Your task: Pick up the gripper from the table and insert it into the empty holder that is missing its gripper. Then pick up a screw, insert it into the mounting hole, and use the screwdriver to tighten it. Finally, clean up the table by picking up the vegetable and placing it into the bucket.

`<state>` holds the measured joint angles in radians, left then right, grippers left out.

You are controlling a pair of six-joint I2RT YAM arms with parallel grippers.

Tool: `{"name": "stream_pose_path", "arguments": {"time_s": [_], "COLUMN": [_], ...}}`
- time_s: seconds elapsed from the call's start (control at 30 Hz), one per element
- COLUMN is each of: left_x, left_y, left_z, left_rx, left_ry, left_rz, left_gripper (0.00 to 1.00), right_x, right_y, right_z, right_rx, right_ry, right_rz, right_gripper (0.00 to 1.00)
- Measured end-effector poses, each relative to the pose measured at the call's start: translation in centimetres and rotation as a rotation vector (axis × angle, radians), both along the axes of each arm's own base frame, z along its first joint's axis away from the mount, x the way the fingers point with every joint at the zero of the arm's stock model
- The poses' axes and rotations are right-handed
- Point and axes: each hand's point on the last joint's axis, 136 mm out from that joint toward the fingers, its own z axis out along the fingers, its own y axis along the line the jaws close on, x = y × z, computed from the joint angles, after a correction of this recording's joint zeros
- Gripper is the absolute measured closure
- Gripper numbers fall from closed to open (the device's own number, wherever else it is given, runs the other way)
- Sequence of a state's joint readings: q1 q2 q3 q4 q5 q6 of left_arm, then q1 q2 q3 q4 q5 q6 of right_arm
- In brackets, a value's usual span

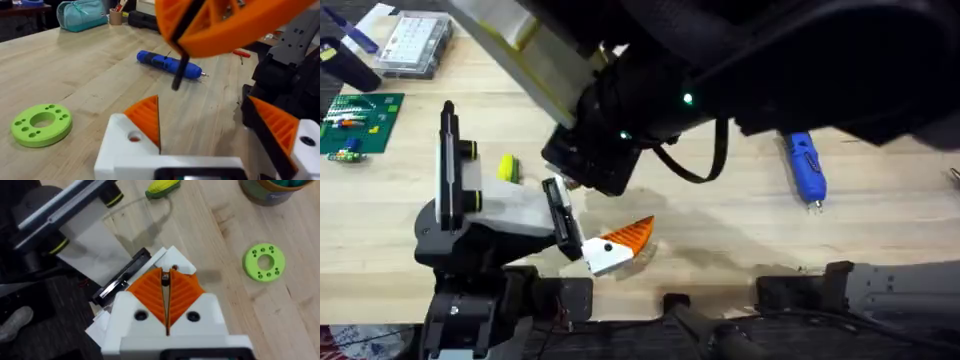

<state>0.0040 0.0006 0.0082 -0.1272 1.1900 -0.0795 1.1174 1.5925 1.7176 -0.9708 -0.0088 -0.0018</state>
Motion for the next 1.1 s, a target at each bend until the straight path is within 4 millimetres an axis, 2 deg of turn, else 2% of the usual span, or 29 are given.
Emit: {"name": "stream_pose_path", "arguments": {"time_s": [0.27,0.5,0.87,1.1], "left_x": [0.0,0.0,0.0,0.0], "left_y": [0.0,0.0,0.0,0.0], "left_z": [0.0,0.0,0.0,0.0], "left_rx": [0.0,0.0,0.0,0.0], "left_ry": [0.0,0.0,0.0,0.0], "left_rz": [0.0,0.0,0.0,0.0], "left_gripper": [0.012,0.012,0.012,0.012], "right_x": [1.3,1.5,1.8,1.8], "right_y": [-0.6,-0.6,0.1,0.0], "right_z": [0.1,0.0,-2.4,-2.6], "right_rx": [0.008,0.008,-0.049,-0.058], "right_ry": [0.007,0.01,0.039,0.043], "right_rz": [-0.05,-0.056,-0.056,-0.056], "right_gripper": [0.993,0.993,0.993,0.993]}}
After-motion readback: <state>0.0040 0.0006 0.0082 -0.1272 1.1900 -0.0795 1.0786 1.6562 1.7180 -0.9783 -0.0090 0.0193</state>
